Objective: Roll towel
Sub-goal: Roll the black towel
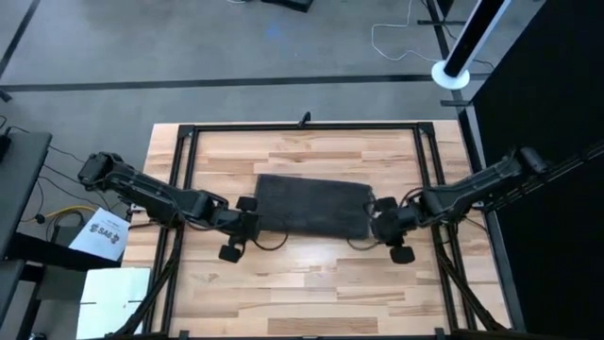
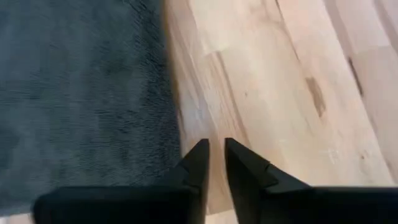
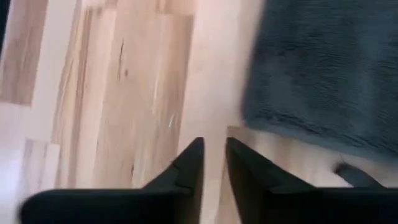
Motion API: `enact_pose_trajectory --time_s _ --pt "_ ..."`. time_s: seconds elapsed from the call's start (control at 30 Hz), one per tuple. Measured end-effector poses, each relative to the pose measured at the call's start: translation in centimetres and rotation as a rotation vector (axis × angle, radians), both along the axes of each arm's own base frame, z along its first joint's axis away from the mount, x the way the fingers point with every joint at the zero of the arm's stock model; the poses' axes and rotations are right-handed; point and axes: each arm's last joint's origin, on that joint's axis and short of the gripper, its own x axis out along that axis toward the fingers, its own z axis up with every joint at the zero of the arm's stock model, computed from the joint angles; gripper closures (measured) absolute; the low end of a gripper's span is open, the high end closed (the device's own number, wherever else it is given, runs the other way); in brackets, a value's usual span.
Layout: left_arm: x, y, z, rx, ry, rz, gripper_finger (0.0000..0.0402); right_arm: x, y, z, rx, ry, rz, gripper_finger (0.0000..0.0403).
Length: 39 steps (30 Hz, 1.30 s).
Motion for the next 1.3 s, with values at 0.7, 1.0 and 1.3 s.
enact_pose_trajectory --time_s 0.7,1.0,1.3 --pt "3.2 -0.2 -9.6 0.367 0.242 0.16 0.0235 2.7 2.2 -9.8 -0.451 -0.087 -0.033 0.0233" --pt "3.2 -0.3 -9.9 0.285 0.248 0.244 0.0392 2.5 2.0 -10.0 -0.41 -0.069 -0.18 0.0324" --pt "1.6 -0.5 -6.2 0.092 0.221 0.329 0.0401 1.1 1.6 -8.1 -0.221 -0.011 -0.186 0.0392"
